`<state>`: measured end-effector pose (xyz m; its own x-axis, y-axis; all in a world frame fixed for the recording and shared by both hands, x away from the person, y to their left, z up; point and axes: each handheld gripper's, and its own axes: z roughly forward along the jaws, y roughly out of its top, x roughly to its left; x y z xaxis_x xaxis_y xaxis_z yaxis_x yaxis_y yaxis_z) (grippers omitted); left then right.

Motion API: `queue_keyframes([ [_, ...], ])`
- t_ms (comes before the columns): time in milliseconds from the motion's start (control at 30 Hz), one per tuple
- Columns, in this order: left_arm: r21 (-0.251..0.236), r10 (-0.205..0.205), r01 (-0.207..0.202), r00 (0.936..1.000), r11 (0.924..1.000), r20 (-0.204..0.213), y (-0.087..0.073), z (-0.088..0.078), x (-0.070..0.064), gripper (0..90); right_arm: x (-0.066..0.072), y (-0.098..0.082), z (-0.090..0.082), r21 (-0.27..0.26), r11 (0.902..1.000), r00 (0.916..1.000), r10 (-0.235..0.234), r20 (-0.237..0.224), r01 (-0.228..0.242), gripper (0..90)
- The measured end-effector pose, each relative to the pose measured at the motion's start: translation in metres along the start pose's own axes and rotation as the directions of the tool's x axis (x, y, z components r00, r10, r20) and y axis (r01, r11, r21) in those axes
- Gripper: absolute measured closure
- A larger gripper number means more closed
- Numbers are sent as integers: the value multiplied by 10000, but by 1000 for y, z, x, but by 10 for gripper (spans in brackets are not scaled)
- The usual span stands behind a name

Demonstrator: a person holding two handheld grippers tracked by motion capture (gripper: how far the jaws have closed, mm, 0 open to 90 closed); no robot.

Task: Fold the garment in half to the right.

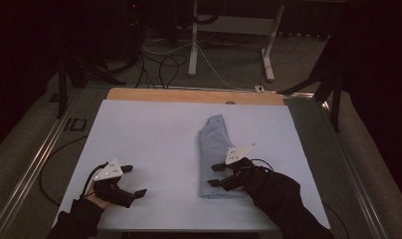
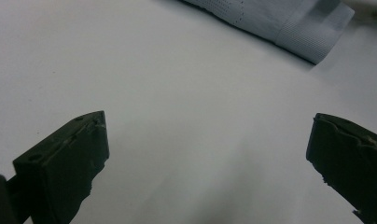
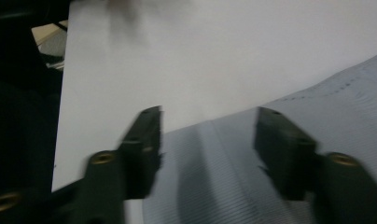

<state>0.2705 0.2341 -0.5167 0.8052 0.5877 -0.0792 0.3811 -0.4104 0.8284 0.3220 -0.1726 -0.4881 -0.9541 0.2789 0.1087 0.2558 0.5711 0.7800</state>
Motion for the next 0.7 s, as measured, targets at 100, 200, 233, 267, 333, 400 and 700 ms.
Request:
queue_keyframes([
  [100, 19, 18, -18, 10000, 10000, -1, 0, 0, 0, 4, -3, 2, -2, -112, 9997, 9997, 221, -62, -222, 225],
  [200, 19, 3, -3, 10000, 10000, 33, 0, 0, 0, 4, -6, 4, -4, -149, 9993, 9989, 340, -330, -345, 109],
  [233, 30, -2, 2, 10000, 10000, 46, 0, 0, 0, 4, -7, 4, -5, -205, 9989, 9987, 420, -286, -426, 109],
  [267, 34, 30, -30, 10000, 10000, 46, 0, 0, 0, 4, -8, 5, -6, -245, 9984, 9986, 509, -150, -512, 98],
  [333, 74, 69, -70, 10000, 9999, 67, 0, 0, 0, 4, -9, 6, -7, -245, 9989, 9991, 408, -145, -411, 89],
  [400, 51, 4, -4, 10000, 10000, 52, 0, 0, 0, 4, -10, 7, -9, -303, 9985, 9989, 453, 127, -449, 89],
  [700, 78, 0, 0, 10000, 10000, 71, 0, 0, 0, 4, -14, 4, -17, -616, 9978, 9942, 326, 1024, -263, 89],
])
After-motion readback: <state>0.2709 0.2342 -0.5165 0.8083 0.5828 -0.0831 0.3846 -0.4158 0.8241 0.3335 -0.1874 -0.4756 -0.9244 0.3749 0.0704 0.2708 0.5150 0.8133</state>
